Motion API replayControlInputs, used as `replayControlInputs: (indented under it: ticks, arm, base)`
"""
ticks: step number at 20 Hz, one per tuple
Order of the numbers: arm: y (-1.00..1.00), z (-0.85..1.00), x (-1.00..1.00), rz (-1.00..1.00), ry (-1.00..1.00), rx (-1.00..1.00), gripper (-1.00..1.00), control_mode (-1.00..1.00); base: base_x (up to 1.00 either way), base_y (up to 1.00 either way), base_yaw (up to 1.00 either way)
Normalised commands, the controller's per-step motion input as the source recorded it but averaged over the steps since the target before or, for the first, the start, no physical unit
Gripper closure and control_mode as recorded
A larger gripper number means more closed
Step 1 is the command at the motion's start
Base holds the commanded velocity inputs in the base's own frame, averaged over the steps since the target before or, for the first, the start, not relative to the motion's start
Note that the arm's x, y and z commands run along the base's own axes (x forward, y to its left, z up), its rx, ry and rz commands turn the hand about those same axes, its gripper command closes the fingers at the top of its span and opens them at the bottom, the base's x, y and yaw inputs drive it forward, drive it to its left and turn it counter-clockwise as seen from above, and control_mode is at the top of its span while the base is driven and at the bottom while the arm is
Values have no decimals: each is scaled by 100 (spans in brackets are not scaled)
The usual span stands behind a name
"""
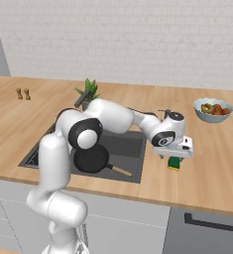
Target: Pick the pan and sponge and place them into the sink. Then turn on the water.
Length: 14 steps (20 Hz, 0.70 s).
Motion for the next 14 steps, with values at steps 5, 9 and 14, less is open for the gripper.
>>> replayControlInputs:
  ticks: [5, 9, 14]
  arm:
    - [0, -25, 21, 0, 4, 0, -100, -100]
    - [-8, -31, 16, 0, 4, 0, -100, -100]
    - [-15, -29, 11, 0, 2, 0, -100, -100]
  base:
    - [0, 0, 0]
    - [0, 0, 0]
    - [0, 0, 0]
